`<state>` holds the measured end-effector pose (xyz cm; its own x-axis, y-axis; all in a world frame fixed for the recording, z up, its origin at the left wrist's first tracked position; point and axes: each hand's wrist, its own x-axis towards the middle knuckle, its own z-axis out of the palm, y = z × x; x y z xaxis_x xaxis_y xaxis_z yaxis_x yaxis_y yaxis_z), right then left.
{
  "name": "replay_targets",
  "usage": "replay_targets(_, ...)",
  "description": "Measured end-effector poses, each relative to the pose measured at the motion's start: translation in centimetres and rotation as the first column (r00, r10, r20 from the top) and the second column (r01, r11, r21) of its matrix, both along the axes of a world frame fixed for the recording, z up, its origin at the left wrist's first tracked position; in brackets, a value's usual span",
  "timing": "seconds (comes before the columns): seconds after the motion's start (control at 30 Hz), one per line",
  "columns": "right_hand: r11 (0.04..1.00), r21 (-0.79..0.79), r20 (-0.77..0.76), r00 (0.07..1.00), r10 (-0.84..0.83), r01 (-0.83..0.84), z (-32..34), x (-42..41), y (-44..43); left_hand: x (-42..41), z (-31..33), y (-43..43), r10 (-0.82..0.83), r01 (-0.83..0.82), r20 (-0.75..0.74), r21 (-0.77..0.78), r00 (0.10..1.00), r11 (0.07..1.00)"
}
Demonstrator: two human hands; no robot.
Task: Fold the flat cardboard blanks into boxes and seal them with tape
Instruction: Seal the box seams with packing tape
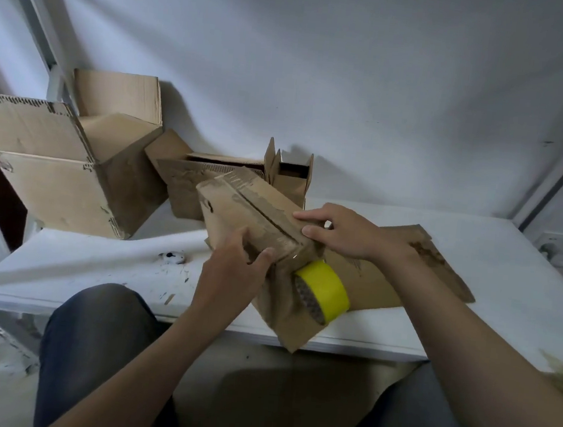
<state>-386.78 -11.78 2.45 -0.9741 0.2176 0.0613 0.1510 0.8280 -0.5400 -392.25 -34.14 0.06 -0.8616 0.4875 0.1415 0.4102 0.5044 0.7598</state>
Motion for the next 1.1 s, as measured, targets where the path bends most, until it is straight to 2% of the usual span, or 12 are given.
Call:
replay_targets(0.23,0.997,-0.031,-0.057,0.996,-0.072,0.070,-0.4,4.4,-4.7,1.0,-0.1,-3.0,-0.007,0.006,-0.101,-0.010,0.995,1.000)
replay_targets(0.37,0.986,-0.108,-0.074,0.988,-0.133,0.125,-1.5,6.2,-5.5,0.8,0.2,-3.2,-0.147,0.147,-0.121,-0.012,0.982,0.989)
replay_targets(0.47,0.969,-0.152,-0.099,0.972,-0.212,0.196,-2.8,6.7,-5.5,0.2,0.3,-2.5,-0.317,0.318,-0.071,0.000,0.946,0.948)
replay_targets(0.57,0.955,-0.169,-0.118,0.958,-0.263,0.242,-3.6,6.5,-4.8,-1.2,0.3,-1.7,-0.433,0.432,-0.082,-0.031,0.898,0.902)
replay_targets(0.73,0.942,-0.148,-0.154,0.934,-0.322,0.300,-4.0,4.7,-4.3,-3.9,0.3,-0.1,-0.490,0.477,-0.130,-0.123,0.862,0.870)
replay_targets(0.93,0.946,-0.153,-0.193,0.930,-0.313,0.287,-3.9,2.5,-3.6,-6.3,0.6,1.8,-0.544,0.531,-0.105,-0.128,0.833,0.838)
replay_targets(1.0,0.953,-0.108,-0.192,0.935,-0.299,0.282,-3.4,2.3,-3.7,-7.3,0.1,2.1,-0.541,0.527,-0.099,-0.136,0.835,0.839)
replay_targets(1.1,0.959,0.131,-0.200,0.954,-0.224,0.252,-3.1,2.3,-4.1,-7.8,-0.5,2.0,-0.532,0.521,-0.113,-0.116,0.839,0.846)
